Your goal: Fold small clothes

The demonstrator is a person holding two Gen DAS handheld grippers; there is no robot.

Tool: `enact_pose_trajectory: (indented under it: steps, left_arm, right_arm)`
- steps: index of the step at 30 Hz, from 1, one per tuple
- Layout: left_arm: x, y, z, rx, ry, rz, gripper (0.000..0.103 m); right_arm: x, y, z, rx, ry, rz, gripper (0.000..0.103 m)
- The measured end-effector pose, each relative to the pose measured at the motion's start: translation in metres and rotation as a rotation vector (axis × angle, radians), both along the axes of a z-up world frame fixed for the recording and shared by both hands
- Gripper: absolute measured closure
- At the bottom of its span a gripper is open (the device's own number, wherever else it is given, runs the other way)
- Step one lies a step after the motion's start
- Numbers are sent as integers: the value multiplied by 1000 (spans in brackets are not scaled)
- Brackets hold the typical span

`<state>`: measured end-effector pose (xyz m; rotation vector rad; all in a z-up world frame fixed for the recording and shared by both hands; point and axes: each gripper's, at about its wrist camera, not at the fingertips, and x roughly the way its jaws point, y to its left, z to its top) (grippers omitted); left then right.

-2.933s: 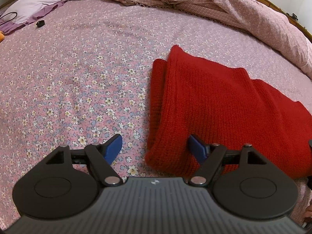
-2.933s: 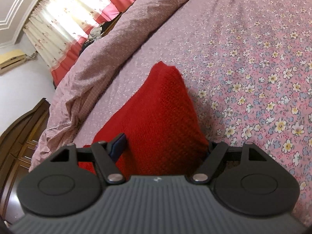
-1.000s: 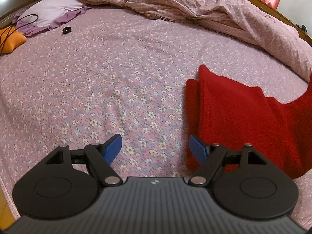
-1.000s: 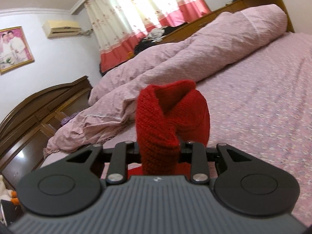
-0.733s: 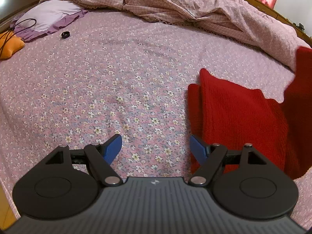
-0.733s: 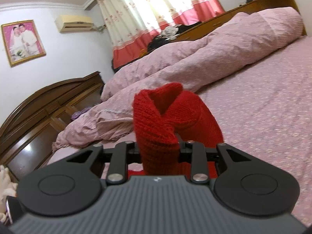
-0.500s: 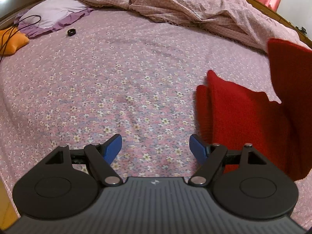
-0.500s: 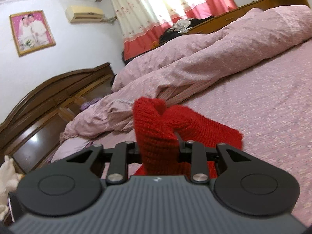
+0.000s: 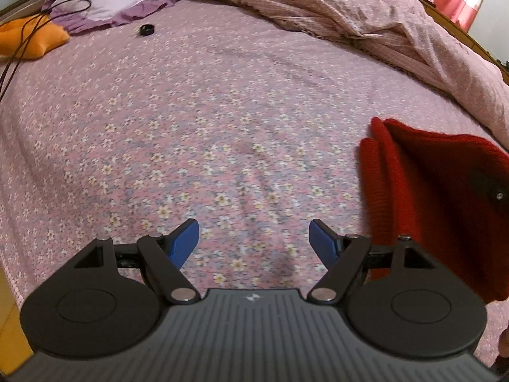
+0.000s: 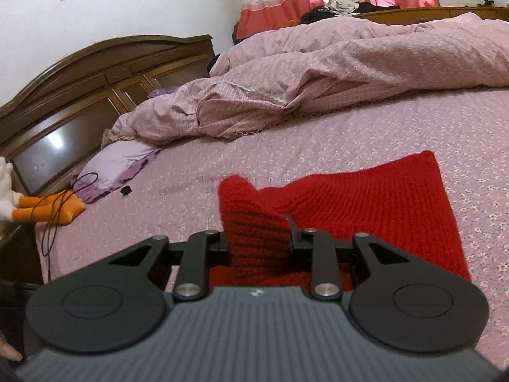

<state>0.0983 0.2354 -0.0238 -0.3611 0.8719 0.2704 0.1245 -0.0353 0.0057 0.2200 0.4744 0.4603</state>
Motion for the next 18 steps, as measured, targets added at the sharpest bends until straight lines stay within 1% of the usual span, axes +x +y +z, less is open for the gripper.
enact_pose_trajectory:
  steps: [3, 6, 8, 10, 13, 16, 18]
  left_arm:
    - [-1, 7, -1, -6, -1, 13, 23]
    - [-2, 12, -2, -6, -1, 22, 23]
    - [-1, 14, -1, -7, 1, 27, 23]
    - [-2, 14, 0, -5, -1, 27, 23]
    - [-4, 13, 1, 6, 0, 24, 23]
    - [-5, 11, 1, 8, 1, 27, 23]
    - [-5, 9, 3, 3, -2, 26, 23]
  right_arm:
    - [-2, 2, 10, 26, -11, 3, 73]
    - [-9, 13, 20, 30, -59, 51, 73]
    - [-12, 22, 17, 20, -56, 86, 73]
    - [-13, 32, 6, -14, -39, 85, 73]
    - [-10, 35, -12, -34, 13, 97, 71]
    - [-13, 37, -12, -64, -6, 118, 69]
    - [-13, 35, -9, -45, 6, 117, 65]
